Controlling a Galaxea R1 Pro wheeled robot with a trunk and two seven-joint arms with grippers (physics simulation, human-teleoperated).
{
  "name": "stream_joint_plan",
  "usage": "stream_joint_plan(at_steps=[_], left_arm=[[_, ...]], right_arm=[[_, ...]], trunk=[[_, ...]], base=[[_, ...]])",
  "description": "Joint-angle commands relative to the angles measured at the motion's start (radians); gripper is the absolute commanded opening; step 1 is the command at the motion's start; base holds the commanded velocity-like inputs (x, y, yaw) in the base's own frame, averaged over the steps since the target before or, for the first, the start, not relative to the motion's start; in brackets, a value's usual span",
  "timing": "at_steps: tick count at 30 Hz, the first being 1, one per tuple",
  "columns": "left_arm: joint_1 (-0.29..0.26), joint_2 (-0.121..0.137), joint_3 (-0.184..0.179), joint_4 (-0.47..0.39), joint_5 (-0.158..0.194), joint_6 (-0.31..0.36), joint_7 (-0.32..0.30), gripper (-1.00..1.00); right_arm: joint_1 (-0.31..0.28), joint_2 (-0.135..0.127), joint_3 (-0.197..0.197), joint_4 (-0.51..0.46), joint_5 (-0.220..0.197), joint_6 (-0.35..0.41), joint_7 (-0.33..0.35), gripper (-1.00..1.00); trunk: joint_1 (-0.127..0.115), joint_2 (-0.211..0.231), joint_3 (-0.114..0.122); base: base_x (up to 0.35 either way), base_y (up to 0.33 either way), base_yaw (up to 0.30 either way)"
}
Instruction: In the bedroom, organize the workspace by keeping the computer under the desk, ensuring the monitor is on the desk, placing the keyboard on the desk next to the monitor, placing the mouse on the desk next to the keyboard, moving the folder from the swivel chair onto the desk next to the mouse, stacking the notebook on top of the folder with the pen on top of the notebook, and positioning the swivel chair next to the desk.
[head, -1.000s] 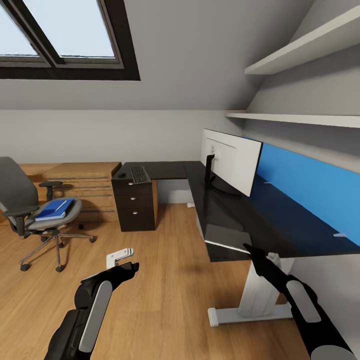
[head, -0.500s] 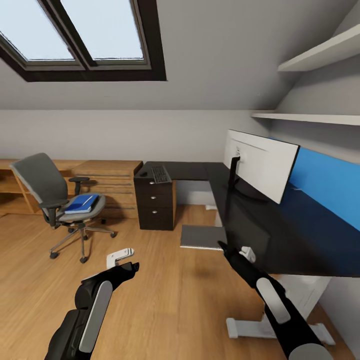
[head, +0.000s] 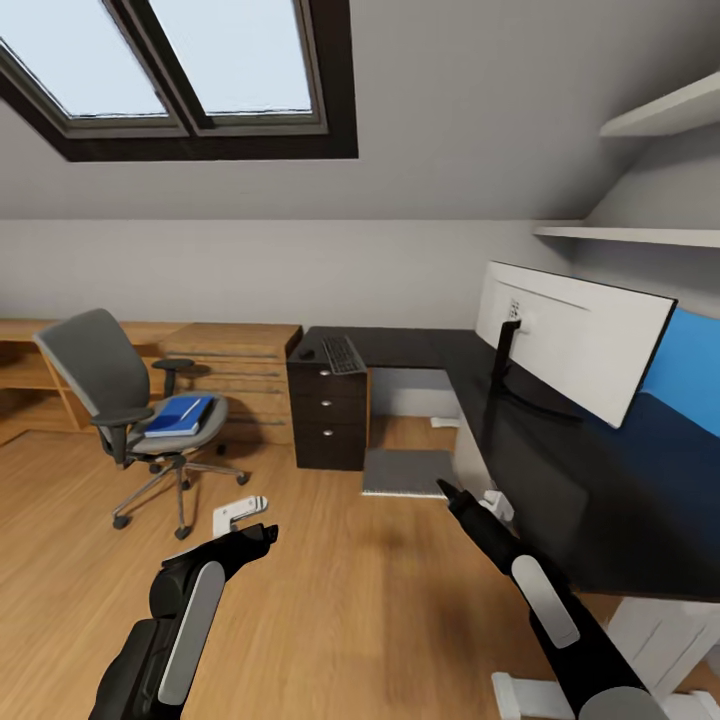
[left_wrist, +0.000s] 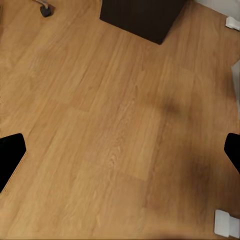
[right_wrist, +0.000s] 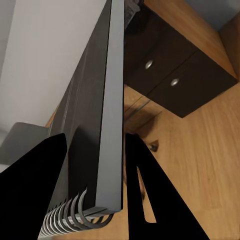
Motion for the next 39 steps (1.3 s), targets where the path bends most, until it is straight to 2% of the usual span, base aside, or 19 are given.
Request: stream_joint_plan(at_steps=[1, 22, 32, 38, 39], left_arm=[[0.000, 0.000, 0.000, -0.001, 0.010, 0.002, 0.009, 1.00], [-0.001, -0.001, 0.000, 0.001, 0.011, 0.004, 0.012, 1.00], [-0.001, -0.001, -0.027, 0.002, 0.010, 0.004, 0.013, 1.00], [-0.001, -0.002, -0.032, 0.003, 0.010, 0.002, 0.010, 1.00], [-0.001, -0.001, -0.042, 0.004, 0.010, 0.002, 0.010, 1.00]], right_arm=[[-0.001, -0.001, 0.001, -0.001, -0.009, 0.004, 0.000, -1.00], [0.000, -0.003, -0.001, -0.003, -0.001, -0.010, 0.006, -1.00], [0.000, -0.014, -0.003, -0.011, 0.001, -0.010, 0.006, -1.00], [0.000, -0.023, -0.003, -0.016, 0.000, -0.010, 0.006, -1.00], [0.000, -0.026, -0.004, -0.017, 0.000, -0.010, 0.005, -1.00]], trunk=[[0.000, -0.001, -0.001], [0.000, -0.001, 0.003], [0.000, -0.001, 0.018], [-0.023, 0.041, 0.045], [-0.026, 0.048, 0.048]], base=[[0.248, 0.236, 0.000], [0.252, 0.235, -0.001], [0.273, 0.084, -0.057], [0.298, 0.006, -0.029], [0.301, 0.001, -0.004]])
